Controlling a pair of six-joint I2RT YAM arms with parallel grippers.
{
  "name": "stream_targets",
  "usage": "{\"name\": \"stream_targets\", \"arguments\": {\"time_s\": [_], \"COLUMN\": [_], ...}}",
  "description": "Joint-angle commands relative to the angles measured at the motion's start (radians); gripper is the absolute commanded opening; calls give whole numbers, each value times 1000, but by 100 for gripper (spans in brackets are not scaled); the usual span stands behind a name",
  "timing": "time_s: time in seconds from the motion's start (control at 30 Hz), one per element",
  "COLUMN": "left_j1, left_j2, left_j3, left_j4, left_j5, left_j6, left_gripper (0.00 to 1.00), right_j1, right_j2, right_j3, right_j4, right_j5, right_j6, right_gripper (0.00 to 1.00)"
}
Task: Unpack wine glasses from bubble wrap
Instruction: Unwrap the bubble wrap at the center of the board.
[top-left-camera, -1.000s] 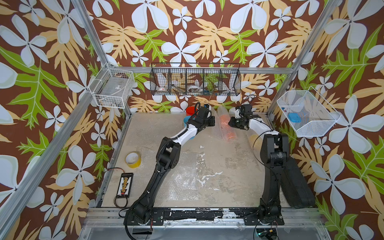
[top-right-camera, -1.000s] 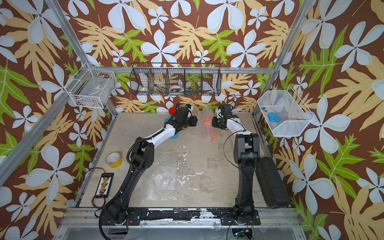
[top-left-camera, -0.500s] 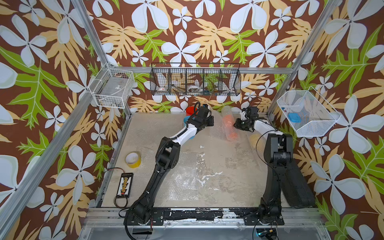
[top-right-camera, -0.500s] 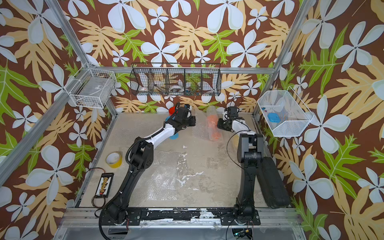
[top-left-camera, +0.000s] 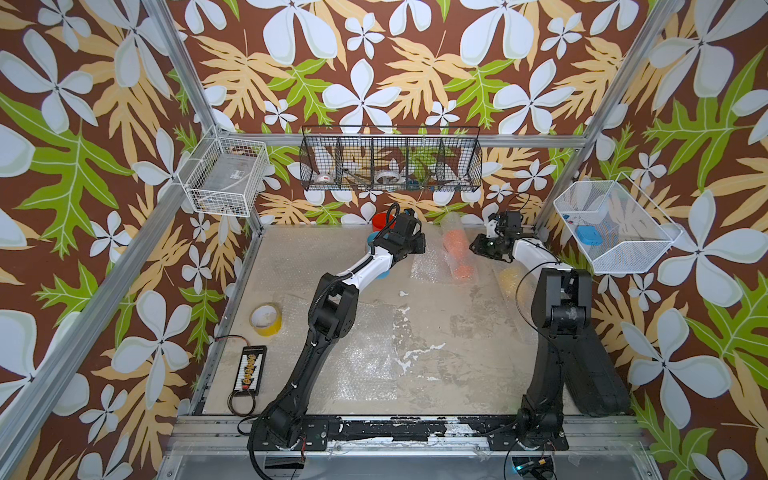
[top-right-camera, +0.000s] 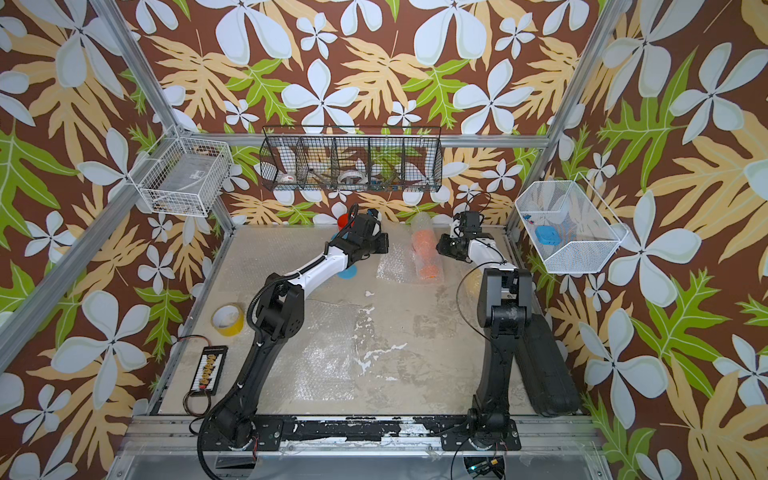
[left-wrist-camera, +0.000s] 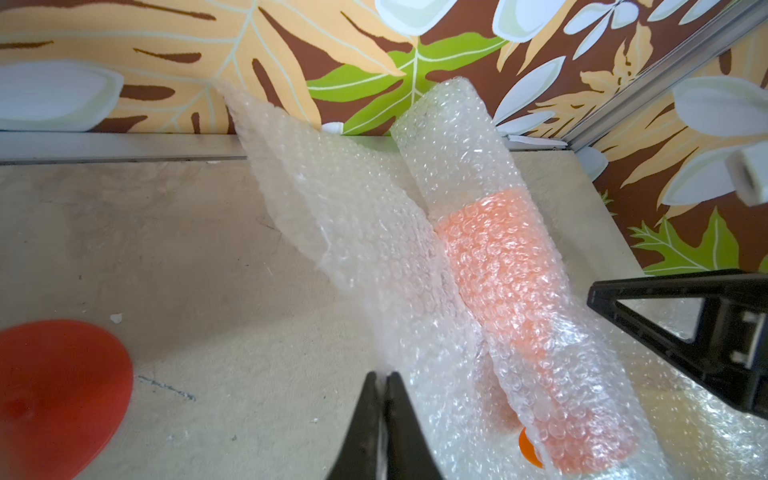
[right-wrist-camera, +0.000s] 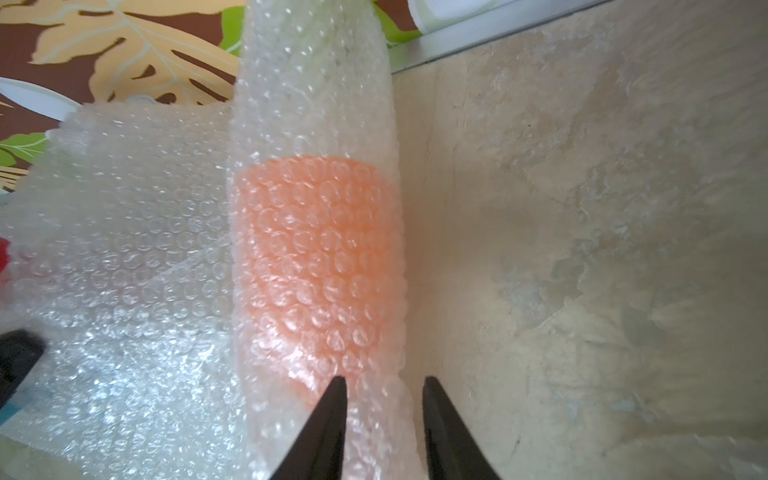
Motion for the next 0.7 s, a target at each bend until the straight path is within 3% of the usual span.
{"name": "stream_targets", "arguments": {"time_s": [0.0, 0.13, 0.2, 0.43, 0.67], "left_j1": [3, 3, 0, -29, -49], "left_j2": [-25, -57, -79, -130, -38], "left_j3": [-2, -15, -26, -90, -93], "left_j4": [12, 13, 17, 49, 66], "left_j5": [30, 30, 31, 64, 69], "left_j6": [-3, -8, -8, -36, -76], "left_gripper": [24, 41, 44, 43, 39], "right_j1": [7, 15, 35, 108, 163], "right_j2": [-42, -92, -109, -106, -50], "right_j3": [-32, -84, -92, -82, -37], "right_j4": [30, 58, 53, 43, 10], "right_j5": [-14, -28, -12, 59, 112], "right_j6": [-3, -19, -42, -102, -161], "right_gripper": [35, 37, 38, 42, 44]}}
